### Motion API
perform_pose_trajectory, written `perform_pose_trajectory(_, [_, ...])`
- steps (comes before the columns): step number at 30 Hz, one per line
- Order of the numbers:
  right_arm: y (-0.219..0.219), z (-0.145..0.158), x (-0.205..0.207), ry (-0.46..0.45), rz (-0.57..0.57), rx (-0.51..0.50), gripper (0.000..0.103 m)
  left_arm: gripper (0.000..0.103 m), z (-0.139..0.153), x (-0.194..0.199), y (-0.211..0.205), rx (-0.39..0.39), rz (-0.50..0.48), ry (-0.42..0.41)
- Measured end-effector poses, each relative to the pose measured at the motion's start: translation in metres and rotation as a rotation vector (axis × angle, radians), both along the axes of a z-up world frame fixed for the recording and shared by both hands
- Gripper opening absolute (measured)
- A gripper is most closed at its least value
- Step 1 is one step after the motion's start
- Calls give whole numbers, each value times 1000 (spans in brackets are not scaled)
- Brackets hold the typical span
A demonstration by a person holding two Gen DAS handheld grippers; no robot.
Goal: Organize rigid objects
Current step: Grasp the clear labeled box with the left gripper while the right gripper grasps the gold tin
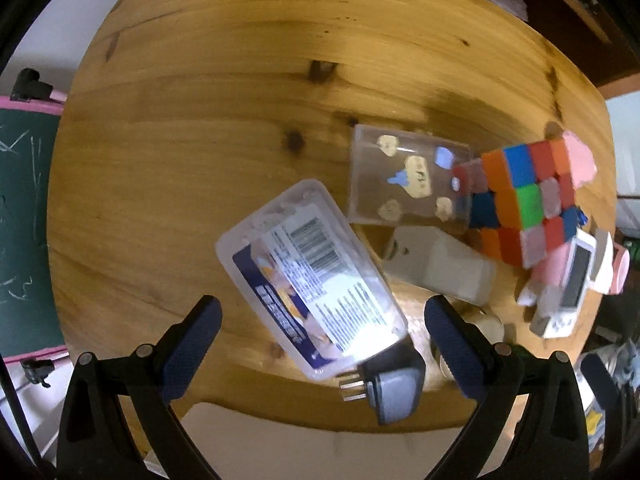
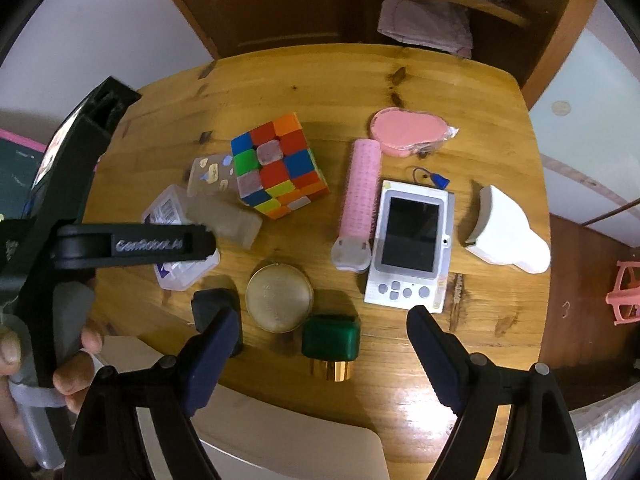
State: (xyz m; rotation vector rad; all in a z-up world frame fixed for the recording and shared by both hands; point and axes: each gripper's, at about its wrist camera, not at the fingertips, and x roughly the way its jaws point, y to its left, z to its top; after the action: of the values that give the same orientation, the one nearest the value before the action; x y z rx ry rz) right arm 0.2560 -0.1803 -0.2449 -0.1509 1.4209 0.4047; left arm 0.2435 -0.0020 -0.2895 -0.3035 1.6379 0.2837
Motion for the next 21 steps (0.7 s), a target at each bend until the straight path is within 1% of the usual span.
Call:
perform_pose_trajectory(2, [3,-3,0,11,12,8,86,96,-6,0,6,8,22,14])
perform_pose_trajectory(4, [7,-7,2,34,18,20,86,89,-12,0,14,-12,48,36])
perform_pose_trajectory(5, [10,-10,3,48,19,22,86,87,-18,-2,21,-18,61,43])
perform_pose_trajectory(8, [18,-18,7,82,25,27,86,81,-24,-2,33,-24,87,59])
perform_pose_trajectory(9, [22,-21,8,95,26,27,85,76,-25,-3,36,-25,92,61])
perform_pose_trajectory(10, [26,-24,9,110,29,26,82,75,-26,-3,39,-26,95,63])
perform_pose_trajectory(11, [30,-27,10,124,32,28,80,75,-26,-4,42,-23,96,62])
perform_pose_trajectory(14, [39,-37,14,168,38,36,76,75,-27,-4,50,3,88,60])
perform_pose_trajectory(15, [43,-40,15,178,40,29,75,75,-30,-5,59,8,85,59])
perform_pose_trajectory(16, [44,-43,15,182,42,20,74,75,-31,-6,64,11,83,60])
perform_pose_trajectory(18, [48,-48,16,194,42,-1,67,75,-28,-6,69,12,81,63])
perform_pose_trajectory(19, [50,-52,17,206,40,-4,65,75,-29,-9,72,11,81,62])
perform_pose_trajectory(20, [51,-54,17,210,35,-12,62,74,-30,-11,72,9,81,60])
perform_pose_trajectory(21, [52,-55,18,205,27,-23,62,71,-30,-10,74,3,81,56])
